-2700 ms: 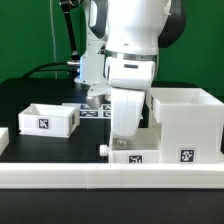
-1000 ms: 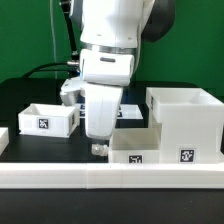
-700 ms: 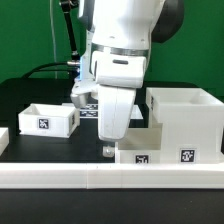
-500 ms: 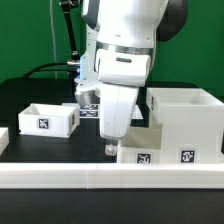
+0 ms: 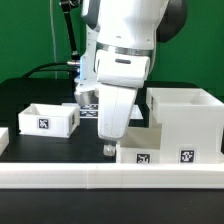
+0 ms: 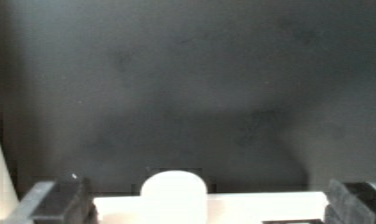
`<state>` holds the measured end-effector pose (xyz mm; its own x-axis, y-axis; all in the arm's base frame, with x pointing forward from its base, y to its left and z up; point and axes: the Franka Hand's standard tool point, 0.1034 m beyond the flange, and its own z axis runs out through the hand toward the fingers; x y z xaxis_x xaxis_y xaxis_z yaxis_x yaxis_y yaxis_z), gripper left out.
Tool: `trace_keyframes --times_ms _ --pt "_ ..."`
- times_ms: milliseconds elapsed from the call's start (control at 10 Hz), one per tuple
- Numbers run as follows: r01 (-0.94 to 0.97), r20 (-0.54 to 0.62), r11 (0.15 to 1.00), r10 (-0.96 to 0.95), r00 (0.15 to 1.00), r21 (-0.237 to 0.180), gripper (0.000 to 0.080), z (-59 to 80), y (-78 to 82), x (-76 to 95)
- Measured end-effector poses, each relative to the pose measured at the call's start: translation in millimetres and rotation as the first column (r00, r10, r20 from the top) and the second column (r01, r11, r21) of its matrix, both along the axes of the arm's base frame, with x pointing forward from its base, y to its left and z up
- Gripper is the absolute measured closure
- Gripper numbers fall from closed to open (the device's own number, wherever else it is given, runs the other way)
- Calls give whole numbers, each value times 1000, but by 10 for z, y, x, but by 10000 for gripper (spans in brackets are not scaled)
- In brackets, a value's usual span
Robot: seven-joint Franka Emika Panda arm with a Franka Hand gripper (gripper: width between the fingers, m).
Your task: Assemble drawer
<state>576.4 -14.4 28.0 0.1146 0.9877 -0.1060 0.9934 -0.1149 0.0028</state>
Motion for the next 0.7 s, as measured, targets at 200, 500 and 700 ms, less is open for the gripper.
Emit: trace_keyframes --times_ms 200,500,700 --pt "-71 -26 997 71 997 -2 151 -14 -25 13" --pt "-114 -56 993 113 992 -9 151 53 80 124" --pt "-84 -53 996 83 995 -11 151 49 78 119"
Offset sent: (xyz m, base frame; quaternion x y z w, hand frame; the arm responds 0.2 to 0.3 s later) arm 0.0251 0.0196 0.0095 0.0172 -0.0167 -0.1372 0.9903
